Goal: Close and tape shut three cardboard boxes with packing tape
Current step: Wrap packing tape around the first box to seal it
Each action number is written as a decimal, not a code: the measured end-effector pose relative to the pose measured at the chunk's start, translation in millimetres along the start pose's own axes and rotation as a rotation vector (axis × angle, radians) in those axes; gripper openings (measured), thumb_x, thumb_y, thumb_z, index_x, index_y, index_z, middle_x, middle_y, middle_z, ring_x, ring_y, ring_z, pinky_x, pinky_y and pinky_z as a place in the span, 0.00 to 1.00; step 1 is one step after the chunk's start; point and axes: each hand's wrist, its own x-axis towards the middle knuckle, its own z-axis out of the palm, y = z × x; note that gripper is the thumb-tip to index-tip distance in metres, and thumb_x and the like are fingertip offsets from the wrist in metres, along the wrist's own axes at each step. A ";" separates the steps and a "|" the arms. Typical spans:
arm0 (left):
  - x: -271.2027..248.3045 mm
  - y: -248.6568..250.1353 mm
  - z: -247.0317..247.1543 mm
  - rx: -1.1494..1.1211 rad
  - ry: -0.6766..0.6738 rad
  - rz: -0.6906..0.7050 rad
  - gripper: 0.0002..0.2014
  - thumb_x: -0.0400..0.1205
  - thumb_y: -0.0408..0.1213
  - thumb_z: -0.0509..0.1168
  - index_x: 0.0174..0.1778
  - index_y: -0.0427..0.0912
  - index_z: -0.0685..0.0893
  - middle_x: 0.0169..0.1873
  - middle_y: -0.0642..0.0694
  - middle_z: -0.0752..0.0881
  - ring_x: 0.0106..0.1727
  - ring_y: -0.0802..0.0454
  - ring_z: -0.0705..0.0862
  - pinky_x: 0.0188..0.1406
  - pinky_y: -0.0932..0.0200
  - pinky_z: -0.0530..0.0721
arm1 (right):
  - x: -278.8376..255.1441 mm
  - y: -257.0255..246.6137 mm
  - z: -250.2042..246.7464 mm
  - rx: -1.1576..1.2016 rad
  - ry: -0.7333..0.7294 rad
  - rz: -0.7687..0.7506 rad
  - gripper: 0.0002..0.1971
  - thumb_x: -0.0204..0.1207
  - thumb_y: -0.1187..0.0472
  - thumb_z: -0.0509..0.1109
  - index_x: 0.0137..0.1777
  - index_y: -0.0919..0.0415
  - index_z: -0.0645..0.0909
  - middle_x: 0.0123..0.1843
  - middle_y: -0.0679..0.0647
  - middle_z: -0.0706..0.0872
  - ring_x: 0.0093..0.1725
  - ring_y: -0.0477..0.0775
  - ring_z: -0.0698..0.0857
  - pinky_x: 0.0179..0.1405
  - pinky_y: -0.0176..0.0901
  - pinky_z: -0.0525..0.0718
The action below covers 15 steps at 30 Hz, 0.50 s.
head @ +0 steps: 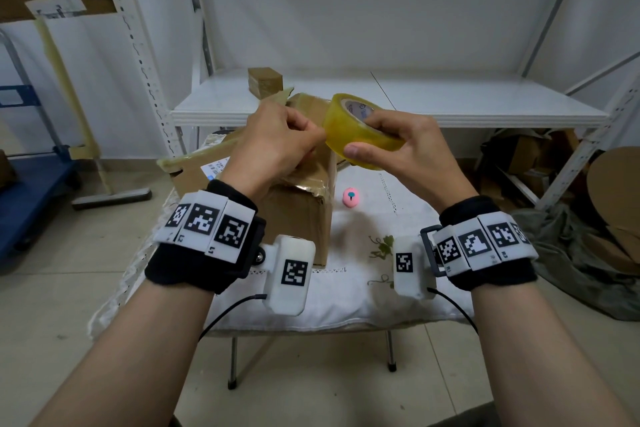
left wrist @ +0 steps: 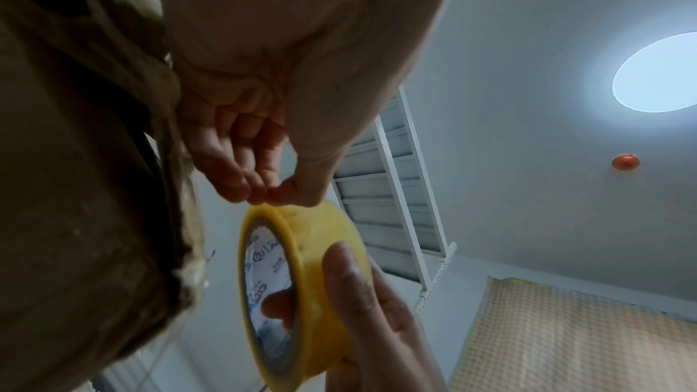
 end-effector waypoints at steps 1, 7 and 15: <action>-0.1 0.0 0.5 0.004 -0.003 0.007 0.09 0.77 0.36 0.71 0.30 0.43 0.88 0.20 0.55 0.83 0.24 0.61 0.79 0.31 0.61 0.79 | 0.0 0.2 -0.1 0.002 0.003 0.004 0.22 0.70 0.39 0.79 0.45 0.59 0.86 0.39 0.60 0.84 0.41 0.64 0.82 0.39 0.62 0.82; 1.6 0.3 3.2 -0.001 -0.023 0.046 0.10 0.78 0.38 0.70 0.30 0.47 0.84 0.25 0.53 0.82 0.26 0.58 0.78 0.31 0.60 0.75 | 0.8 2.5 1.5 0.003 0.017 0.000 0.25 0.69 0.37 0.77 0.48 0.61 0.88 0.41 0.63 0.87 0.43 0.65 0.84 0.40 0.64 0.84; 1.7 -1.1 12.3 -0.089 0.041 0.036 0.09 0.74 0.50 0.72 0.32 0.50 0.84 0.27 0.56 0.84 0.35 0.49 0.87 0.42 0.48 0.86 | 0.4 5.1 0.8 0.063 0.038 0.040 0.22 0.70 0.41 0.79 0.48 0.62 0.87 0.41 0.65 0.87 0.43 0.68 0.85 0.41 0.66 0.86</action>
